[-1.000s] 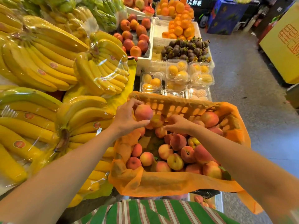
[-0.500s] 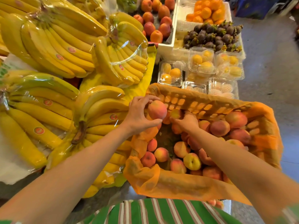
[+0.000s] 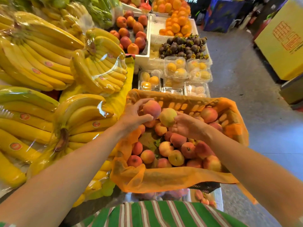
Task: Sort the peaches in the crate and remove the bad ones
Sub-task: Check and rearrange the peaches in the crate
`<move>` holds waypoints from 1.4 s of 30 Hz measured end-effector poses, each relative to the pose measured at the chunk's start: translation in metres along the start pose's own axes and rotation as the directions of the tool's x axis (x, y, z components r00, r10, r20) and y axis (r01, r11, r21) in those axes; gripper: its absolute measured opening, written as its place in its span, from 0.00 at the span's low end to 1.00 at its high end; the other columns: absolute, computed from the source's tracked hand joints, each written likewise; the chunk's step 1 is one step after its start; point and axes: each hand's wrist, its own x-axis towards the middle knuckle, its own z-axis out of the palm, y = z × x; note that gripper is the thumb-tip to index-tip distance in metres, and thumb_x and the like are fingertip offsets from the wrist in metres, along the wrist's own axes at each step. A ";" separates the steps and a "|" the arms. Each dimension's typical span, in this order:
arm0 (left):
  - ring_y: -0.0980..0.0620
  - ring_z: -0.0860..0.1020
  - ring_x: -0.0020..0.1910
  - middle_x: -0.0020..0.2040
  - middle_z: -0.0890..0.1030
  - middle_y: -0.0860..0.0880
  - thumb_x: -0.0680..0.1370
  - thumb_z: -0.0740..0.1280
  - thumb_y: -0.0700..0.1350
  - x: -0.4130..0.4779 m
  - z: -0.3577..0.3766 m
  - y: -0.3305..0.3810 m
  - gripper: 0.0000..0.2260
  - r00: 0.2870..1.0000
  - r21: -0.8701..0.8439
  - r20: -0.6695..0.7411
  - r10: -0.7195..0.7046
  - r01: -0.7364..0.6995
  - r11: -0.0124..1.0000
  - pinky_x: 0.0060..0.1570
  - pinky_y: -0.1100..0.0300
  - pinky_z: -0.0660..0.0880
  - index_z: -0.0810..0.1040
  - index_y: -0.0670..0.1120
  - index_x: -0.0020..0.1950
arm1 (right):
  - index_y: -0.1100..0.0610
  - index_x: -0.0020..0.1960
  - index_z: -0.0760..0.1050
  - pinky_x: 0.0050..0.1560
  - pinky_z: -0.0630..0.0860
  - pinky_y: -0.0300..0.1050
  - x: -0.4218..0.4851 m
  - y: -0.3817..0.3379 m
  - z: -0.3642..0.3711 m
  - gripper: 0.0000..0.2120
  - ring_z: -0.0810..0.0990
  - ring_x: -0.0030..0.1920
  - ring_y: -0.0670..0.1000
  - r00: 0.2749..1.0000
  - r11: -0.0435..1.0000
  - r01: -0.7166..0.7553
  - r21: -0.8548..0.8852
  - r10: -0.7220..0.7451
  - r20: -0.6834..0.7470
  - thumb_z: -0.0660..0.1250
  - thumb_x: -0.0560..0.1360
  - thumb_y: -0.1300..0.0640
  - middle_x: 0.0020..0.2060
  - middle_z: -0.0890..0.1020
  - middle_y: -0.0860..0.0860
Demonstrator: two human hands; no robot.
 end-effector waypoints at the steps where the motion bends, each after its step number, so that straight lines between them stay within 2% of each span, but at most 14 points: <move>1: 0.47 0.78 0.53 0.61 0.75 0.44 0.61 0.72 0.47 -0.001 0.006 0.000 0.28 0.998 -0.095 0.030 -0.051 0.053 0.994 0.47 0.54 0.78 0.75 0.58 0.61 | 0.56 0.70 0.68 0.58 0.74 0.47 -0.006 0.000 0.004 0.41 0.77 0.60 0.55 1.000 1.000 0.007 -0.026 -0.007 0.002 0.80 0.62 0.49 0.61 0.77 0.57; 4: 0.46 0.76 0.47 0.57 0.73 0.41 0.64 0.63 0.40 -0.007 0.019 0.002 0.25 0.977 -0.318 0.132 -0.167 0.202 0.926 0.42 0.56 0.73 0.75 0.52 0.60 | 0.54 0.70 0.70 0.68 0.65 0.53 -0.020 0.001 0.007 0.41 0.73 0.64 0.56 0.999 0.999 0.025 -0.034 -0.025 -0.021 0.80 0.61 0.44 0.64 0.75 0.57; 8: 0.46 0.76 0.49 0.58 0.74 0.43 0.72 0.65 0.46 -0.012 0.026 0.005 0.14 0.964 -0.463 0.187 -0.187 0.254 0.849 0.45 0.57 0.75 0.79 0.52 0.57 | 0.51 0.71 0.70 0.63 0.74 0.50 -0.038 0.000 0.005 0.37 0.77 0.61 0.55 0.999 0.999 0.044 -0.008 -0.044 0.025 0.78 0.65 0.52 0.63 0.76 0.56; 11: 0.45 0.75 0.54 0.61 0.74 0.43 0.72 0.68 0.47 -0.012 0.029 0.007 0.13 0.970 -0.440 0.167 -0.178 0.234 0.867 0.49 0.55 0.75 0.81 0.54 0.56 | 0.51 0.70 0.71 0.65 0.74 0.54 -0.052 0.000 0.003 0.35 0.77 0.62 0.56 0.998 0.997 0.062 -0.035 -0.062 0.016 0.78 0.65 0.54 0.63 0.76 0.57; 13: 0.45 0.76 0.55 0.62 0.75 0.43 0.71 0.68 0.47 -0.012 0.029 0.007 0.17 0.968 -0.424 0.180 -0.174 0.236 0.874 0.48 0.55 0.76 0.79 0.54 0.60 | 0.52 0.70 0.71 0.64 0.75 0.54 -0.060 0.000 0.003 0.35 0.77 0.62 0.57 0.997 0.997 0.081 -0.013 -0.080 0.014 0.78 0.66 0.55 0.62 0.77 0.57; 16: 0.44 0.77 0.57 0.61 0.78 0.43 0.66 0.72 0.49 -0.013 0.030 0.008 0.26 0.956 -0.403 0.237 -0.172 0.258 0.878 0.54 0.53 0.76 0.76 0.49 0.65 | 0.53 0.68 0.72 0.56 0.78 0.48 -0.072 -0.001 0.006 0.35 0.79 0.61 0.56 0.994 0.994 0.105 -0.012 -0.105 -0.007 0.79 0.64 0.55 0.60 0.79 0.56; 19: 0.46 0.77 0.58 0.58 0.81 0.45 0.63 0.72 0.49 -0.014 0.036 0.010 0.27 0.942 -0.391 0.282 -0.180 0.284 0.876 0.59 0.53 0.74 0.77 0.46 0.62 | 0.52 0.66 0.74 0.54 0.79 0.47 -0.081 -0.002 0.010 0.35 0.80 0.59 0.55 0.992 0.992 0.119 -0.042 -0.121 -0.034 0.81 0.62 0.52 0.57 0.81 0.54; 23: 0.43 0.75 0.61 0.63 0.77 0.42 0.63 0.72 0.47 -0.013 0.045 0.012 0.29 0.918 -0.394 0.344 -0.199 0.334 0.856 0.64 0.52 0.73 0.76 0.47 0.64 | 0.52 0.64 0.75 0.53 0.80 0.44 -0.090 -0.001 0.011 0.33 0.81 0.56 0.52 0.987 0.989 0.138 -0.049 -0.141 -0.072 0.80 0.62 0.49 0.56 0.81 0.53; 26: 0.42 0.75 0.61 0.64 0.75 0.41 0.64 0.72 0.47 -0.011 0.051 0.015 0.28 0.906 -0.414 0.370 -0.204 0.358 0.837 0.62 0.54 0.75 0.76 0.48 0.64 | 0.53 0.63 0.74 0.55 0.77 0.48 -0.093 0.001 0.011 0.25 0.79 0.57 0.55 0.978 0.987 0.143 -0.069 -0.151 -0.146 0.75 0.68 0.51 0.57 0.80 0.56; 28: 0.44 0.76 0.59 0.62 0.77 0.42 0.65 0.72 0.47 -0.010 0.055 0.017 0.26 0.899 -0.424 0.388 -0.205 0.371 0.826 0.59 0.56 0.77 0.77 0.47 0.63 | 0.54 0.63 0.73 0.57 0.74 0.49 -0.096 0.002 0.007 0.27 0.77 0.58 0.57 0.969 0.990 0.133 -0.050 -0.140 -0.205 0.74 0.66 0.51 0.59 0.79 0.58; 32: 0.49 0.77 0.56 0.57 0.79 0.48 0.76 0.68 0.44 -0.006 0.065 0.021 0.15 0.913 -0.229 0.335 -0.233 0.319 0.919 0.50 0.61 0.78 0.77 0.47 0.63 | 0.54 0.62 0.75 0.46 0.79 0.44 -0.109 -0.005 -0.005 0.18 0.81 0.53 0.53 0.933 0.975 0.151 -0.163 -0.195 -0.302 0.67 0.73 0.53 0.56 0.81 0.56; 35: 0.49 0.77 0.57 0.58 0.78 0.48 0.76 0.68 0.44 0.002 0.075 0.019 0.14 0.921 -0.092 0.294 -0.256 0.294 0.951 0.49 0.60 0.76 0.77 0.48 0.62 | 0.51 0.60 0.75 0.48 0.79 0.46 -0.125 -0.016 -0.020 0.12 0.80 0.53 0.52 0.869 0.897 0.040 -0.440 -0.249 -0.428 0.68 0.77 0.56 0.56 0.79 0.54; 37: 0.47 0.77 0.58 0.59 0.78 0.46 0.74 0.71 0.45 0.009 0.082 0.017 0.15 0.926 -0.028 0.259 -0.273 0.290 0.957 0.49 0.59 0.76 0.77 0.48 0.61 | 0.52 0.63 0.74 0.50 0.79 0.46 -0.138 -0.024 -0.035 0.17 0.80 0.55 0.51 0.852 0.801 -0.089 -0.592 -0.247 -0.462 0.70 0.75 0.53 0.57 0.78 0.52; 42: 0.45 0.76 0.58 0.60 0.76 0.45 0.71 0.75 0.53 0.023 0.097 0.011 0.19 0.910 0.142 0.267 -0.318 0.290 0.946 0.54 0.51 0.80 0.78 0.48 0.58 | 0.53 0.67 0.70 0.50 0.73 0.38 -0.162 -0.031 -0.055 0.23 0.73 0.58 0.50 0.868 0.446 -0.350 -0.824 -0.175 -0.464 0.71 0.75 0.53 0.59 0.73 0.49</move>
